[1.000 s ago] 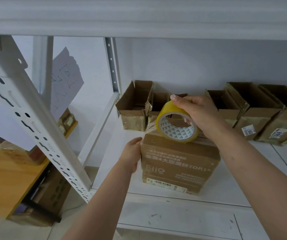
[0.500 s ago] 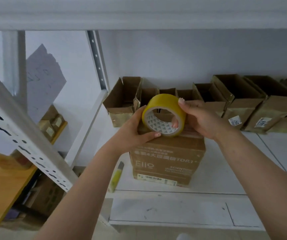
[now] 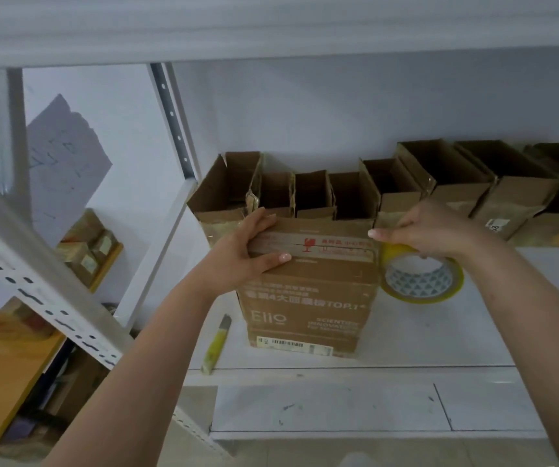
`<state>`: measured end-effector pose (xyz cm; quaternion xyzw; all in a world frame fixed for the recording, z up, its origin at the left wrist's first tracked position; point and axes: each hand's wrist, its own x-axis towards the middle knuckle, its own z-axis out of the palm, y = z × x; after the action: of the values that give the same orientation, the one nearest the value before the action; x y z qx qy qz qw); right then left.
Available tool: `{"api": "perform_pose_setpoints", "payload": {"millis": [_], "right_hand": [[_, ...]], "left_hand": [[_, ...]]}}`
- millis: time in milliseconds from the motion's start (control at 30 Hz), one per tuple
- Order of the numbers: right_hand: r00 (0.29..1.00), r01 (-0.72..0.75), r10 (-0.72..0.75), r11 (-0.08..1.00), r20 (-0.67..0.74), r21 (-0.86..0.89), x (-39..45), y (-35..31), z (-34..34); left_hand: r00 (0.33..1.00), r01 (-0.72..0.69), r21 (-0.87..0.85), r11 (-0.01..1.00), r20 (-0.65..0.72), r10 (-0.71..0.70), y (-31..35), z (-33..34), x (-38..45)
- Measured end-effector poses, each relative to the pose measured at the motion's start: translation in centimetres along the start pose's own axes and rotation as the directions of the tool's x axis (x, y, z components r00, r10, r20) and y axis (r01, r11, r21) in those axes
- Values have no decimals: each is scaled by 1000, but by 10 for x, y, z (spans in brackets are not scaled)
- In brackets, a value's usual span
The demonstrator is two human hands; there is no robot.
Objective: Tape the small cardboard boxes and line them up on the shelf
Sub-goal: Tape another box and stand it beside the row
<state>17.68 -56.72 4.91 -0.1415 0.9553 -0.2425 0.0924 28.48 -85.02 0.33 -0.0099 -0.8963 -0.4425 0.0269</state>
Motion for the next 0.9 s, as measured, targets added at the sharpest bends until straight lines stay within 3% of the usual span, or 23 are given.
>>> {"api": "perform_pose_setpoints", "payload": {"millis": [233, 300, 400, 467, 600, 667, 700, 767, 800, 867, 900], "right_hand": [[1000, -1, 0, 988, 5, 154, -2, 15, 21], [1000, 14, -13, 983, -6, 181, -2, 16, 21], [999, 34, -26, 976, -39, 214, -3, 16, 21], [998, 45, -35, 974, -49, 221, -3, 16, 22], [999, 32, -25, 974, -32, 224, -3, 15, 23], [999, 31, -25, 972, -30, 233, -3, 15, 24], [999, 35, -27, 970, -35, 239, -3, 15, 24], [999, 33, -22, 967, -46, 253, -4, 14, 23], [999, 27, -15, 964, -51, 264, -4, 14, 23], [999, 21, -8, 957, -49, 290, -4, 14, 24], [999, 18, -4, 955, -46, 297, -4, 15, 24]], "left_hand": [[999, 12, 36, 999, 42, -14, 6, 1, -2], [996, 10, 226, 974, 79, -29, 14, -3, -2], [996, -89, 604, 792, 60, 67, 33, 7, -4], [988, -148, 664, 733, 69, 138, 48, 29, -5], [984, -163, 802, 574, 173, 37, 51, 60, -4], [983, -171, 768, 617, 171, 60, 52, 53, -5], [983, -181, 682, 708, 155, 102, 51, 49, -8], [981, -161, 286, 945, -62, 186, 47, 38, -15], [953, -137, 99, 986, -258, 158, 40, 33, -20], [805, -32, -50, 998, -593, -4, 18, 22, -30], [728, 74, -61, 995, -679, -96, 2, 18, -35]]}}
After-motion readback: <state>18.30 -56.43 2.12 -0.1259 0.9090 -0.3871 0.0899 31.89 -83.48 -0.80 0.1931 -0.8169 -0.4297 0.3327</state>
